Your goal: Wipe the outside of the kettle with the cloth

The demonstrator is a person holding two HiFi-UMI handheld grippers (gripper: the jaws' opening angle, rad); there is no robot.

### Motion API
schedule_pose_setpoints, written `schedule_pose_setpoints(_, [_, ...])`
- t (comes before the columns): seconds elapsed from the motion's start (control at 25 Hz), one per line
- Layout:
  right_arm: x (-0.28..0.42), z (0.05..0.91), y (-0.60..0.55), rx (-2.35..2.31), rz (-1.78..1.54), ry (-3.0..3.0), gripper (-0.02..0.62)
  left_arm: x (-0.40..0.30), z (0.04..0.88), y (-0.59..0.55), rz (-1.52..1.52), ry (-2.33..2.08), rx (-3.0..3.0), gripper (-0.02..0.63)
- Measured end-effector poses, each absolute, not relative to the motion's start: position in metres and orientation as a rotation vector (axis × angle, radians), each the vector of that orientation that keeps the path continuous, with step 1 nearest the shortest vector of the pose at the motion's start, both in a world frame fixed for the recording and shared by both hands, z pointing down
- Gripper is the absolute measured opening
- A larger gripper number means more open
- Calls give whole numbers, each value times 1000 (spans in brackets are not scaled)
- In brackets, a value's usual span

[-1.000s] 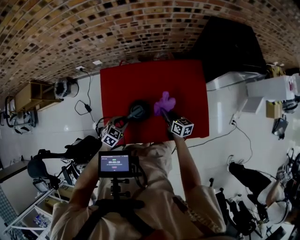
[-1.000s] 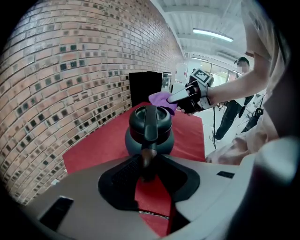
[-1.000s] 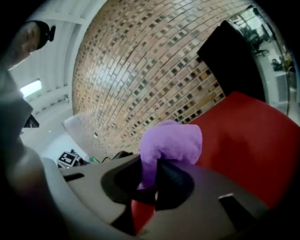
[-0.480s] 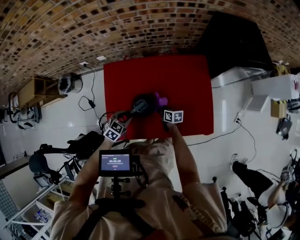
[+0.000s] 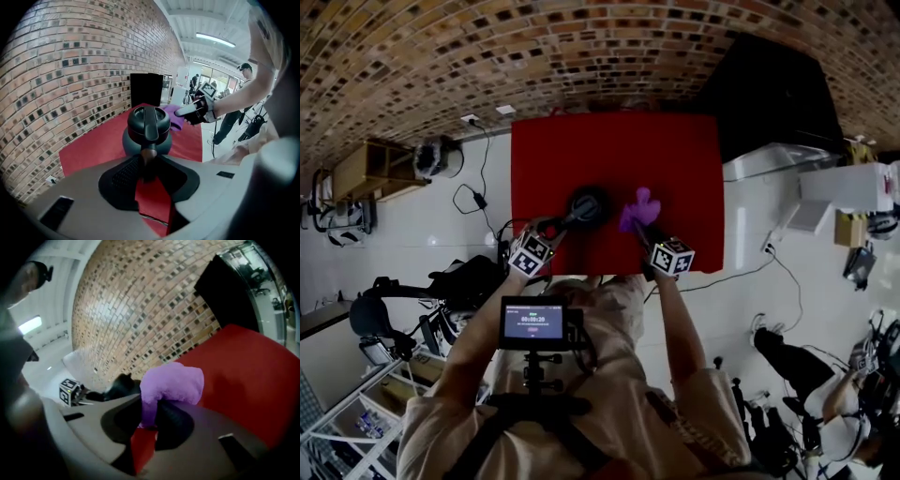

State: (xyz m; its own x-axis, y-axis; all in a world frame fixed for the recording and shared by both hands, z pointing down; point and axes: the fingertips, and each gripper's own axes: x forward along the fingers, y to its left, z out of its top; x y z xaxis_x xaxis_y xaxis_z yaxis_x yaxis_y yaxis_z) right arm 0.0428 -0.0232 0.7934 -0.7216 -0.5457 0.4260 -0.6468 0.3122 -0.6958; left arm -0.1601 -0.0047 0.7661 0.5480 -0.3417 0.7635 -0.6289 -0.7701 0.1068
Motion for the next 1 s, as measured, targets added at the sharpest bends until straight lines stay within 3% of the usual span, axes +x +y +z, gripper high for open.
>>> schedule_pose_setpoints(0.12, [-3, 753, -8, 975, 1248, -2585, 77, -162, 766, -5, 1070, -797, 2418, 109])
schedule_pose_setpoints(0.28, [-43, 801, 11, 850, 1280, -2461, 77, -159, 766, -3, 1077, -785, 2412, 109])
schedule_pose_setpoints(0.44, [-38, 833, 7, 867, 1449, -2391, 77, -157, 763, -4, 1061, -791, 2430, 109])
schedule_pose_setpoints(0.76, [-37, 942, 11, 800, 1451, -2031, 78, -155, 764, -4, 1036, -826, 2414, 109])
schedule_pose_setpoints(1.0, [13, 884, -11, 1042, 1414, -2166, 78, -154, 765, -3, 1009, -822, 2407, 109])
